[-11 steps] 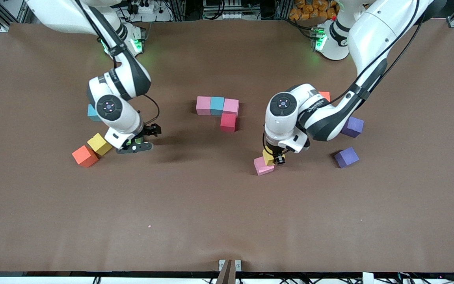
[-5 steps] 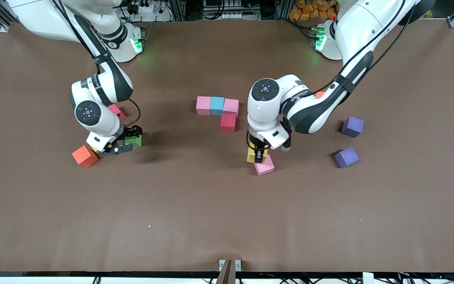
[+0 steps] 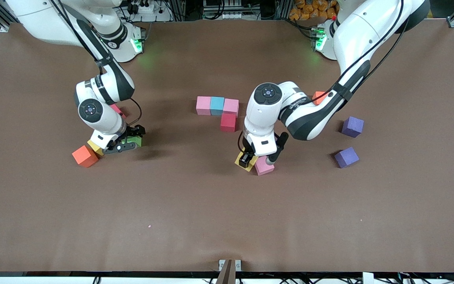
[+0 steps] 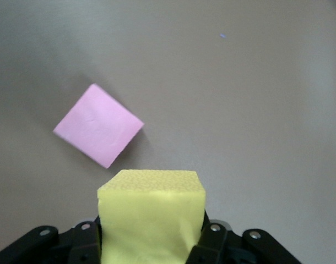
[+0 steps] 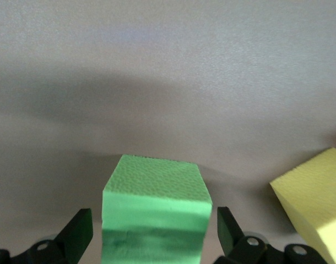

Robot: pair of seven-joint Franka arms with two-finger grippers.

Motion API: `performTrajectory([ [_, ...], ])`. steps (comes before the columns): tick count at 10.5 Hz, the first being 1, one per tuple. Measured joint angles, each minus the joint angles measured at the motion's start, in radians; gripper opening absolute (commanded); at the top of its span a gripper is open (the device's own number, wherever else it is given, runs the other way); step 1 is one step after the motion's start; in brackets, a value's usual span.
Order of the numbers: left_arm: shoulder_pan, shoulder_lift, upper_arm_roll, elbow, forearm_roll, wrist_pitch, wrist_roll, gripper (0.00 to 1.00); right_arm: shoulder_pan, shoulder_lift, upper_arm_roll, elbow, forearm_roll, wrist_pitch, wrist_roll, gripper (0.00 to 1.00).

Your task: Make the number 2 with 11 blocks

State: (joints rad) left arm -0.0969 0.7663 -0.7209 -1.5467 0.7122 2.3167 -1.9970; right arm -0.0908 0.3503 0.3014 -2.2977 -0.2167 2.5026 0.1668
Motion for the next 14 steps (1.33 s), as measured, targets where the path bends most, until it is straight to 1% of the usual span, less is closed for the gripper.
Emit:
performTrajectory([
  [1,-0.002,0.012,0.000,0.009,-0.002,0.001,0.100,0.41,0.000,0.014,0.001,-0.003,0.000,0.011,0.000,0.82],
  [2,-0.004,0.023,0.000,0.013,-0.009,0.001,0.205,0.41,0.000,0.020,0.001,-0.003,0.000,0.011,0.001,0.70],
  [3,-0.006,0.031,0.000,0.016,-0.043,0.001,0.332,0.41,0.000,0.021,0.002,-0.003,0.000,0.011,0.001,0.58],
  [4,-0.009,0.034,-0.001,0.019,-0.094,0.001,0.467,0.41,0.000,0.021,0.002,-0.001,0.000,0.010,0.001,0.50],
  [5,-0.013,0.034,-0.001,0.021,-0.127,-0.001,0.584,0.41,0.000,0.019,0.004,0.005,0.000,-0.006,0.001,0.45],
  [7,-0.027,0.035,-0.002,0.023,-0.135,-0.042,0.744,0.41,0.000,0.012,0.005,0.048,-0.001,-0.085,0.000,0.39],
  [9,-0.052,0.037,0.000,0.025,-0.136,-0.112,0.866,0.41,0.000,-0.004,0.007,0.074,-0.001,-0.118,0.000,0.37],
  [10,-0.070,0.038,0.013,0.026,-0.136,-0.123,0.893,0.41,0.000,-0.008,0.008,0.075,-0.001,-0.121,0.000,0.35],
  [13,-0.190,0.046,0.121,0.063,-0.136,-0.124,0.957,0.41,0.000,-0.008,0.028,0.075,-0.001,-0.121,0.000,0.35],
  [14,-0.224,0.053,0.138,0.080,-0.136,-0.124,0.982,0.41,0.000,-0.008,0.030,0.075,-0.001,-0.121,0.000,0.35],
])
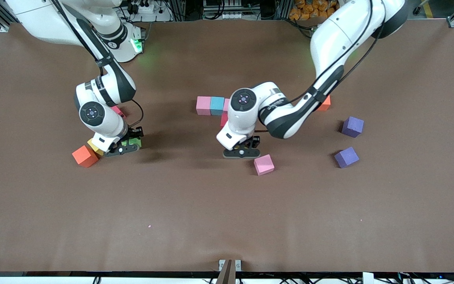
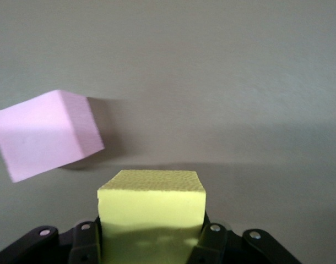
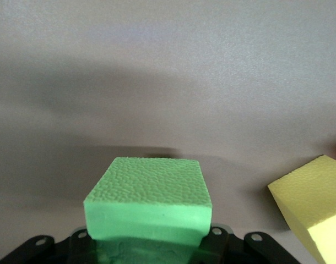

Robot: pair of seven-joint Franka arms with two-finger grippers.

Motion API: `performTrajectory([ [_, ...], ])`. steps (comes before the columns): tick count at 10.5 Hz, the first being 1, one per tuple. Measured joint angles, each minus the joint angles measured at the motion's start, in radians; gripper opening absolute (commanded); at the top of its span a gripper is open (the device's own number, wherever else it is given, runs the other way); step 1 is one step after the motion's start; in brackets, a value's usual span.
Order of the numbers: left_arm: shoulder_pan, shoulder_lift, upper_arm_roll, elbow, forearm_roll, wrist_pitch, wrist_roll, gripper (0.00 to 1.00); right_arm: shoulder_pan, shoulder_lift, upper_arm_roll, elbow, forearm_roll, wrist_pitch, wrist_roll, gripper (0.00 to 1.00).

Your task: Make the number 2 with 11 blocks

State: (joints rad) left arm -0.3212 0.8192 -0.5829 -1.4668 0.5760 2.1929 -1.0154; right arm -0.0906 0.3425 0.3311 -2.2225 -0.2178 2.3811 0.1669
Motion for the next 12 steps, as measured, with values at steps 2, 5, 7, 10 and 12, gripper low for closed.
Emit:
performTrajectory([
  [2,-0.045,0.007,0.008,0.014,0.000,0.000,0.055,0.41,0.000,0.000,0.000,0.001,0.000,-0.003,0.000,0.35],
  [5,-0.076,0.035,0.026,0.033,0.000,0.004,0.121,0.41,-0.001,-0.003,0.000,0.005,0.000,-0.015,0.001,0.35],
  [7,-0.084,0.057,0.037,0.049,0.000,0.018,0.135,0.41,-0.001,-0.005,0.000,0.006,0.000,-0.016,0.005,0.35],
  [10,-0.098,0.088,0.045,0.053,0.000,0.051,0.119,0.41,-0.001,-0.005,-0.001,0.006,0.000,-0.017,0.007,0.35],
  [12,-0.100,0.101,0.046,0.054,0.000,0.061,0.091,0.41,-0.001,-0.005,-0.001,0.006,0.000,-0.017,0.008,0.35],
])
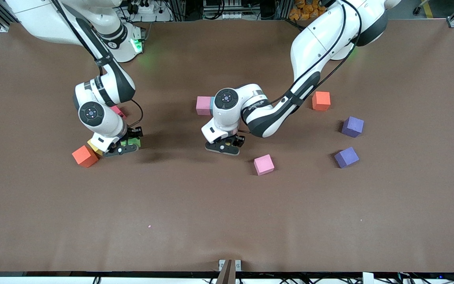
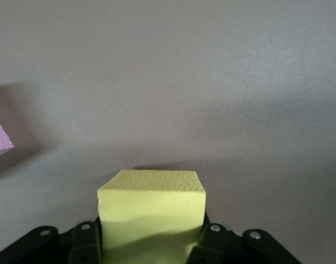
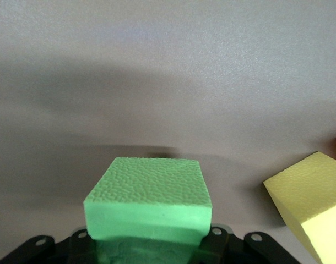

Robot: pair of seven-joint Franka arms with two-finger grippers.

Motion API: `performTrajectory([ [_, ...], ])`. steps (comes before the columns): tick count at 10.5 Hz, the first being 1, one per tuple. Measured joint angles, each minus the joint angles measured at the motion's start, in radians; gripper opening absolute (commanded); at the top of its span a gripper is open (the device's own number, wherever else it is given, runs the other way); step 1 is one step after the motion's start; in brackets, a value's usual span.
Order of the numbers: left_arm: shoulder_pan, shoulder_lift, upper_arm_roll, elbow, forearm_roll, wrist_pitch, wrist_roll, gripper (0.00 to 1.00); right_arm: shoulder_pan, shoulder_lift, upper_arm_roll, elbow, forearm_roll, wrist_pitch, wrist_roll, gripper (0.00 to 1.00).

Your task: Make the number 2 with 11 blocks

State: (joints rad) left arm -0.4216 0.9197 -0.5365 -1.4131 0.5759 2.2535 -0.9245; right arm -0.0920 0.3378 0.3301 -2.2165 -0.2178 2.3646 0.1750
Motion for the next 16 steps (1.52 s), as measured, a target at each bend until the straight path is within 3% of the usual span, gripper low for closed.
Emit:
performTrajectory([
  [12,-0.029,0.015,0.009,0.006,0.000,0.006,-0.096,0.45,0.000,0.000,0.000,0.000,0.003,0.000,0.011,0.35],
  [14,-0.024,0.015,0.012,0.006,0.000,0.006,-0.096,0.48,0.000,0.000,0.000,0.000,0.003,0.000,0.011,0.35],
  [15,-0.024,0.015,0.012,0.006,0.000,0.006,-0.096,0.55,0.000,0.000,0.000,0.000,0.003,0.000,0.011,0.35],
  [16,-0.024,0.015,0.012,0.006,0.000,0.005,-0.096,0.70,0.000,0.000,0.001,0.000,0.003,0.000,0.011,0.35],
])
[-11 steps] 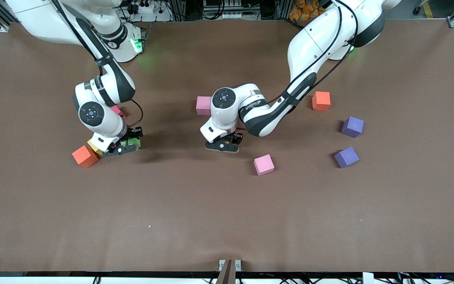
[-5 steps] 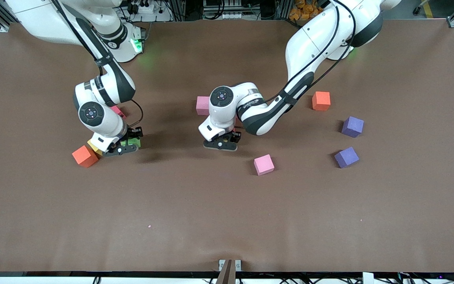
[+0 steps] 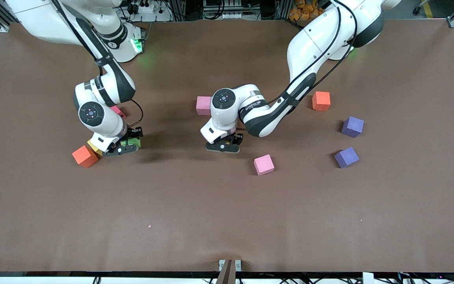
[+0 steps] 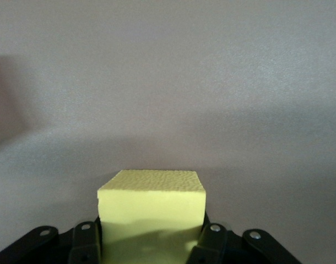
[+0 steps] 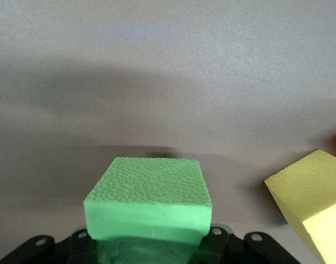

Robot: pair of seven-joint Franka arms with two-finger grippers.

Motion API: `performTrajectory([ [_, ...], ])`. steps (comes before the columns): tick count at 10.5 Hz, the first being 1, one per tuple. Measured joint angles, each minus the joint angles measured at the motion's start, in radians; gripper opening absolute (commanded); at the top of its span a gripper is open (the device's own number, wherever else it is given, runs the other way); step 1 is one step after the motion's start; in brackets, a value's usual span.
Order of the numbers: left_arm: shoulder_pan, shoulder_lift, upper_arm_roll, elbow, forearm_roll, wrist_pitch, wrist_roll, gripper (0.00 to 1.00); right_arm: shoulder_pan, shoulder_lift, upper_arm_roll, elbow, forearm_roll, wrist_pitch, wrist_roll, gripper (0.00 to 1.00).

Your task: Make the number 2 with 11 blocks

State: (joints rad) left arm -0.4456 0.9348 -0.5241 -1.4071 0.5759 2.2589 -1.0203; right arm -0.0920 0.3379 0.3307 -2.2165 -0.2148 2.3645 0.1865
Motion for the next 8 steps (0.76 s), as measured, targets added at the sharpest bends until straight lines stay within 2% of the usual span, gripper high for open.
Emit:
performTrajectory([
  [1,0.000,0.000,0.000,0.000,0.000,0.000,0.000,1.00,0.000,0.000,0.000,0.000,0.000,0.000,0.000,0.35],
  [5,0.003,-0.012,0.000,0.008,0.000,-0.005,0.000,1.00,0.000,0.000,0.000,0.000,0.000,-0.001,0.000,0.35],
  [8,0.044,-0.091,0.000,0.023,0.000,-0.030,-0.012,1.00,0.000,0.000,0.000,0.000,0.000,-0.001,0.000,0.35],
])
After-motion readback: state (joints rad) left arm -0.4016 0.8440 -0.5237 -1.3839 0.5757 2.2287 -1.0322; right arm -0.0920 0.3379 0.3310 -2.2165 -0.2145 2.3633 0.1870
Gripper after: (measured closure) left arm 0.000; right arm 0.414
